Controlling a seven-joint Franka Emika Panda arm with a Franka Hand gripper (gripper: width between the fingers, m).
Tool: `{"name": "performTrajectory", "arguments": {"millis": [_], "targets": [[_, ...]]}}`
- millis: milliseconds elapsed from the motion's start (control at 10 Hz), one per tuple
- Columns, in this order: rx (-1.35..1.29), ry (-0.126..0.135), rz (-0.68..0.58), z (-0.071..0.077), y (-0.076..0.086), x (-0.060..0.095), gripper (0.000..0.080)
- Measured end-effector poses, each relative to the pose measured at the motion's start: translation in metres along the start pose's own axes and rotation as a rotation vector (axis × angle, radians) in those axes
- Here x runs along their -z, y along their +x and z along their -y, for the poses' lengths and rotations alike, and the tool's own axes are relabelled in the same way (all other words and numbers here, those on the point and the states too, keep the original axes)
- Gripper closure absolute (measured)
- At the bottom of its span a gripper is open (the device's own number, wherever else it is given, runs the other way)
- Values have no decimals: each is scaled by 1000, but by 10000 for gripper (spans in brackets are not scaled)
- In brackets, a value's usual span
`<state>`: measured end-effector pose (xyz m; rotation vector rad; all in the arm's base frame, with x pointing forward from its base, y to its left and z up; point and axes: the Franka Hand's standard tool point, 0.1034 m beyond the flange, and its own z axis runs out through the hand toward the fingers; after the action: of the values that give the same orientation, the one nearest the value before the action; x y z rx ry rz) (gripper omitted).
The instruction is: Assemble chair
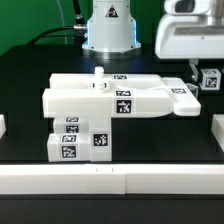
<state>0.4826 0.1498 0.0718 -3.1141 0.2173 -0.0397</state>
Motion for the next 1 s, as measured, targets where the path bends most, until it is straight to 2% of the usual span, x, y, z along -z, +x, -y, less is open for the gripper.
{"name": "performTrajectory", "arguments": {"millis": [100,200,500,600,800,900,1000], "targets": [[-19,-11,26,4,10,15,515],[-14,-6,-1,5,16,15,515],[4,-10,4,2,15,12,515],[77,-8,3,-13,23,17,515],[150,11,-17,-51,49,52,515],[183,19,-7,-72,62,62,515],[183,23,1,-84,74,71,515]]}}
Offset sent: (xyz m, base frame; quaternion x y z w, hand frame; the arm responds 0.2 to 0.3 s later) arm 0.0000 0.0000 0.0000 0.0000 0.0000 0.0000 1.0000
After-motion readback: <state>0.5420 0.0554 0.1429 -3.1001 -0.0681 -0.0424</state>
